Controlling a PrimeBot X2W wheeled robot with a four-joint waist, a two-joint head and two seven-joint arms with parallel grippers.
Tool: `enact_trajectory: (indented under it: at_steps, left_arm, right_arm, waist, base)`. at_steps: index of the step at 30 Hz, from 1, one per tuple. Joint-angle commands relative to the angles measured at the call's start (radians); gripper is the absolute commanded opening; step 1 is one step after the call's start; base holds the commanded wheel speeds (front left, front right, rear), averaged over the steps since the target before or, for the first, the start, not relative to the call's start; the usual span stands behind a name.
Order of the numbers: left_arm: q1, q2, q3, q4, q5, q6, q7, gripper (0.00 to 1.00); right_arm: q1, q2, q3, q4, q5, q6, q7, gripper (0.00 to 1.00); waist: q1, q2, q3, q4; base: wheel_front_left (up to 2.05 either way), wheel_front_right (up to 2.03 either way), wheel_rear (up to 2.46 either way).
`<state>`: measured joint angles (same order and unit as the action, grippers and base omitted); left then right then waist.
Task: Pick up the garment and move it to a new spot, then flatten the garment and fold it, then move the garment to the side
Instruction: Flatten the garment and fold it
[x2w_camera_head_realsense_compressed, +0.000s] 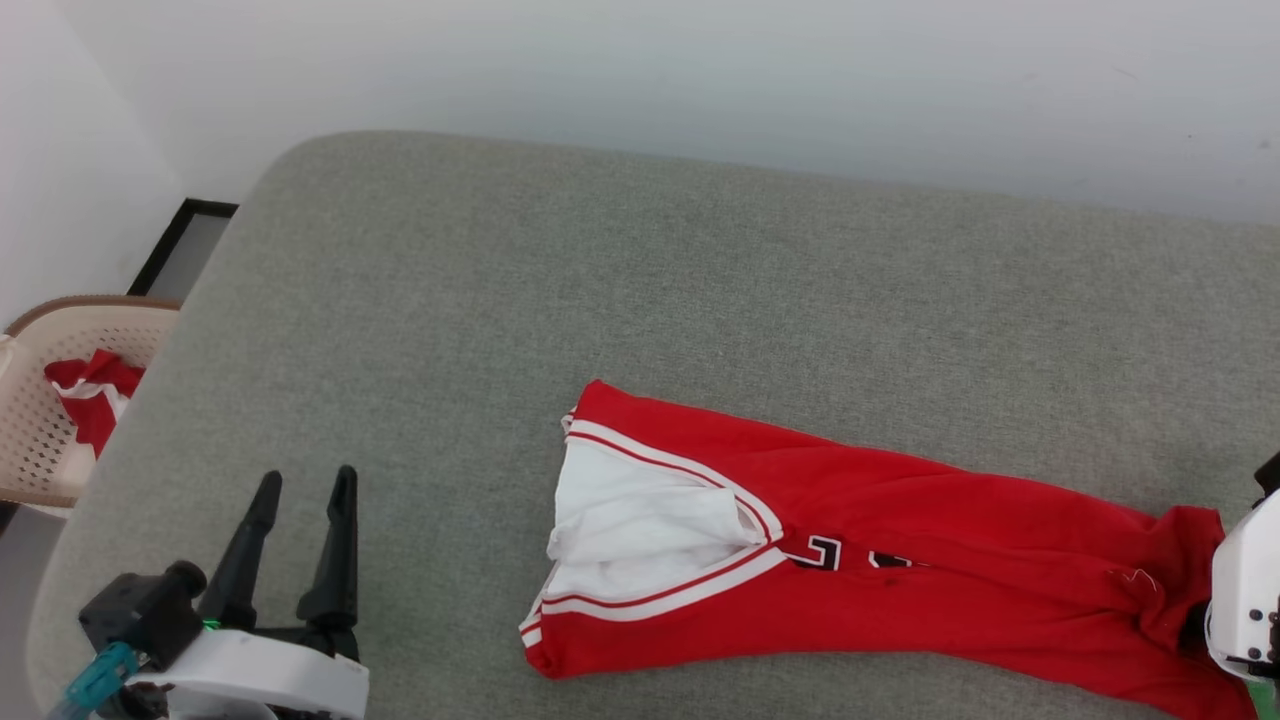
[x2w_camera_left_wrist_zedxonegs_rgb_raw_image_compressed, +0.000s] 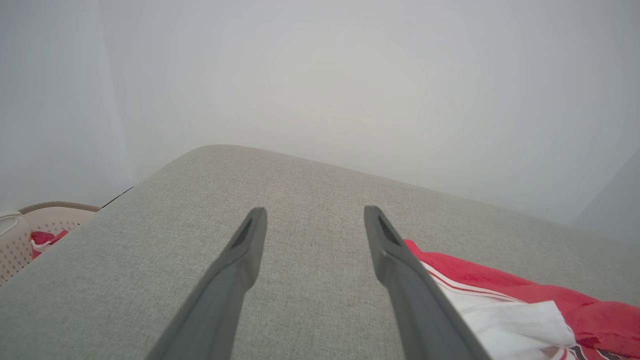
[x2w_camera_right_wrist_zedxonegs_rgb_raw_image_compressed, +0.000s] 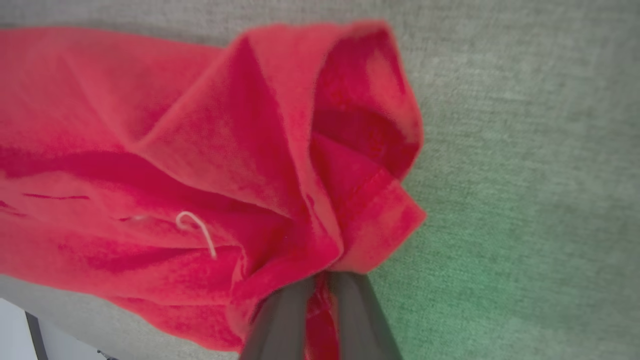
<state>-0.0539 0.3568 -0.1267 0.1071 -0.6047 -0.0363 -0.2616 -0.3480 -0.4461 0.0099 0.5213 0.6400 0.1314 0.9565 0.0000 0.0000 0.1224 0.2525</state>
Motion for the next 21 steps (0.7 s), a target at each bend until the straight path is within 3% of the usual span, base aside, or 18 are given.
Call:
enact_trajectory:
  at_steps: [1,17,21]
  left_arm:
    - [0.002,-0.002,0.005,0.001,0.006,-0.005,-0.004,1.00]
    - [0.071,-0.014,0.046,-0.005,0.053,-0.018,-0.004,1.00]
    - [0.087,-0.010,0.048,-0.002,0.068,-0.016,-0.004,1.00]
  right_arm:
    - [0.021,0.012,0.019,0.027,0.008,-0.002,-0.001,0.00]
    - [-0.014,-0.177,0.044,0.074,0.033,-0.002,-0.115,0.00]
    - [-0.034,-0.183,0.064,0.085,0.045,-0.002,-0.119,0.00]
  waist:
    - [0.0000,0.0000,-0.003,-0.002]
    - [0.0000,0.0000,-0.070,-0.049]
    - [0.0000,0.0000,-0.089,-0.061]
  base:
    - [0.00,0.00,0.00]
    - [0.00,0.00,0.00]
    - [0.00,0.00,0.00]
